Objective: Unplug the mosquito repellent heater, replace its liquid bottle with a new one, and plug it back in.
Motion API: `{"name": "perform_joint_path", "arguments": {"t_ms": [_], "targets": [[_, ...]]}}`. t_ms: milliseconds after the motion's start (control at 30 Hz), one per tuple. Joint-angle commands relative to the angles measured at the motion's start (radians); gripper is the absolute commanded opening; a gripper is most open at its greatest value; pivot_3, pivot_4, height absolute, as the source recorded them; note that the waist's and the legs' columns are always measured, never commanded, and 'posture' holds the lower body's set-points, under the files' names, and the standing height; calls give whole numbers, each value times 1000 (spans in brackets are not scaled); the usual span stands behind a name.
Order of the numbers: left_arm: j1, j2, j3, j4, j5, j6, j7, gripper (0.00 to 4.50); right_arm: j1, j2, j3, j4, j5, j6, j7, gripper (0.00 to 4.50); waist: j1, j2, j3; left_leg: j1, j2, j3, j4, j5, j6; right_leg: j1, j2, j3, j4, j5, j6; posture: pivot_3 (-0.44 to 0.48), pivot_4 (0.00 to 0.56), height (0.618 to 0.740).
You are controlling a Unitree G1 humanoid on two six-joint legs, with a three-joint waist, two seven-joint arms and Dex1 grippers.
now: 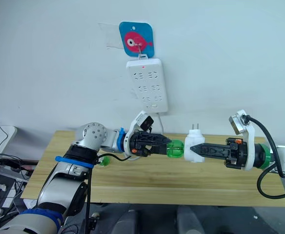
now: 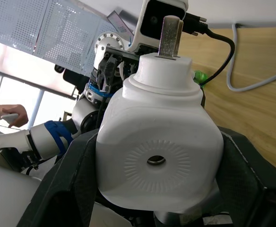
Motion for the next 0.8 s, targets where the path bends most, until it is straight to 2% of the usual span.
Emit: {"name": "perform_joint_path", "arguments": {"t_ms": [33,133,167,200,233,300,367,433,533,600,700,800], "targets": [[14,29,37,-37,6,-8,-15,4459,14,2,-41,31,25,0,18,3022,0,0,0,0,0,0,0,0,0,0,0,0,0,0,0,-74,162,740],[52,86,14,-122,36,-77,-50,4459,39,-11,-66,69,25,15,34,3022,-3,0,0,0,0,0,0,0,0,0,0,0,0,0,0,-61,165,740],[72,124,-17,-189,79,-171,-101,4459,45,-14,-77,91,25,20,39,3022,-4,0,0,1,0,0,-1,0,0,0,0,1,0,0,0,-58,166,740],[96,161,-65,-256,160,-322,-157,4459,49,-14,-85,111,25,24,41,3022,-3,0,0,1,1,1,-1,0,0,0,0,1,1,0,0,-58,166,740],[131,201,-123,-322,276,-544,-233,4459,50,-11,-94,131,25,31,46,3022,-1,0,0,1,1,1,-1,0,0,0,0,1,1,0,0,-50,165,740],[175,225,-179,-369,437,-877,-303,4459,50,-7,-104,154,25,41,51,3022,5,0,0,2,1,2,-2,0,0,0,0,2,1,0,0,-50,165,740],[193,176,-168,-322,560,-1205,-269,4459,49,-7,-107,167,25,48,52,3022,18,0,0,3,0,3,-2,0,-1,1,-1,2,0,0,0,-42,164,740],[205,115,-130,-275,597,-1402,-254,4459,51,-6,-108,171,24,50,50,3022,31,0,0,2,0,3,-2,0,0,1,-1,3,-2,0,0,-40,164,740],[202,16,-66,-95,739,-2039,-167,4459,45,10,-108,167,25,50,50,3022,42,0,0,0,0,3,-2,0,0,1,-2,2,-6,1,0,-39,163,740],[169,-29,-44,14,814,-2330,-105,4459,35,22,-107,159,25,50,47,3022,44,0,0,-1,0,4,-2,0,1,0,-2,3,-7,1,0,-42,162,740],[101,-78,-48,162,860,-2615,-49,4459,20,38,-105,145,25,50,40,3022,52,0,0,-1,-1,4,-2,0,1,0,-2,2,-6,1,0,-42,163,740],[40,-99,-69,281,895,-2775,6,4459,2,54,-106,141,25,56,39,3022,53,0,0,-1,-2,4,-1,-1,1,0,-3,3,-7,2,2,-43,165,740]]}}
